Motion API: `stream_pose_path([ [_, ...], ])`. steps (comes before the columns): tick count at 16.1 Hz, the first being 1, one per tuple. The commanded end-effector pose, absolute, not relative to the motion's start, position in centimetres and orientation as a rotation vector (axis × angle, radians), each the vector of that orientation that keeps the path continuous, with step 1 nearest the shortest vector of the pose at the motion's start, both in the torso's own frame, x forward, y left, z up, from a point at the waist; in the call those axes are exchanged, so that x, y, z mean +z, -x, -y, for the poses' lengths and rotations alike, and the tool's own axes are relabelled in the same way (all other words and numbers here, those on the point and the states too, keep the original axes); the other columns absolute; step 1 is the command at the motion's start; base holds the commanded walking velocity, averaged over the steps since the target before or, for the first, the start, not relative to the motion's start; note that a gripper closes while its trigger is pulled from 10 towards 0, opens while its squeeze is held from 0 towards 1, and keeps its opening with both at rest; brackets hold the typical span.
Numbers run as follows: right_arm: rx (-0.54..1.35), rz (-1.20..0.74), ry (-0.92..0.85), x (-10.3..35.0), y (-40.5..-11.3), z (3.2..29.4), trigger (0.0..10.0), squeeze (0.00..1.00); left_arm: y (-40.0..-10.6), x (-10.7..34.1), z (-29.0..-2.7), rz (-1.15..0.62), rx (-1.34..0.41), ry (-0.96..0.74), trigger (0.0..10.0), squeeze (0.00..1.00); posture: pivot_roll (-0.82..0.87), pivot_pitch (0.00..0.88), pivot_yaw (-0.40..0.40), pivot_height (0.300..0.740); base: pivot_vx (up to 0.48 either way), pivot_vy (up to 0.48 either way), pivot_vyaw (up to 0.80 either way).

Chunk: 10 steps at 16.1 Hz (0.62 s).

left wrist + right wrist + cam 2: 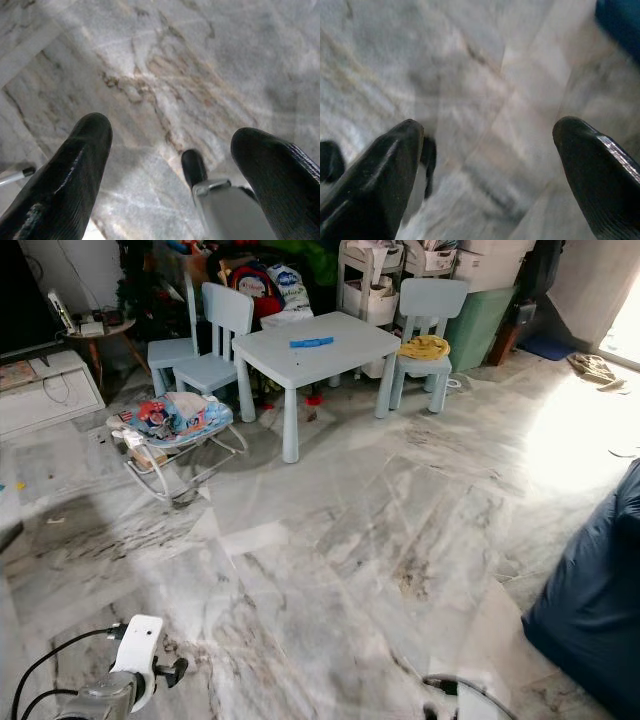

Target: Hang keys on a hook

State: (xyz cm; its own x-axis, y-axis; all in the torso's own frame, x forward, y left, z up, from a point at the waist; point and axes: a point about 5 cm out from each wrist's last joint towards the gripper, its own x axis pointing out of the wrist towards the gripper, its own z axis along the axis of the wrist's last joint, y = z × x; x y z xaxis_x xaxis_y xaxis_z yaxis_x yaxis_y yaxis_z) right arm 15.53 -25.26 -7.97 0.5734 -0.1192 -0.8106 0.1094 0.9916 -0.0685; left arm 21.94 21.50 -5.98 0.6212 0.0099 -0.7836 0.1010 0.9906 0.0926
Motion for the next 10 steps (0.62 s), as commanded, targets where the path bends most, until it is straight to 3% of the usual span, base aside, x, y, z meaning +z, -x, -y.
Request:
stream_pose_path([
  [1, -0.096, -0.968, 0.029, -8.1, -15.3, 25.1, 10.0, 0.0, -21.8, -6.0, -21.8, -0.91, -0.05, -0.134, 10.0, 0.0, -0.04, 0.0, -0.03, 0.74, 0.0, 0.0, 0.8],
  [9, -0.029, -1.02, 0.048, -9.4, -14.1, 22.3, 10.0, 0.0, -19.7, -7.2, -21.9, -0.971, -0.066, -0.177, 10.0, 0.0, -0.04, 0.0, -0.026, 0.74, 0.0, 0.0, 0.8],
  [10, -0.043, -1.011, 0.043, -9.3, -14.2, 22.5, 10.0, 0.0, -19.6, -7.2, -21.9, -0.971, -0.064, -0.175, 10.0, 0.0, -0.04, 0.0, -0.024, 0.74, 0.0, 0.0, 0.0],
])
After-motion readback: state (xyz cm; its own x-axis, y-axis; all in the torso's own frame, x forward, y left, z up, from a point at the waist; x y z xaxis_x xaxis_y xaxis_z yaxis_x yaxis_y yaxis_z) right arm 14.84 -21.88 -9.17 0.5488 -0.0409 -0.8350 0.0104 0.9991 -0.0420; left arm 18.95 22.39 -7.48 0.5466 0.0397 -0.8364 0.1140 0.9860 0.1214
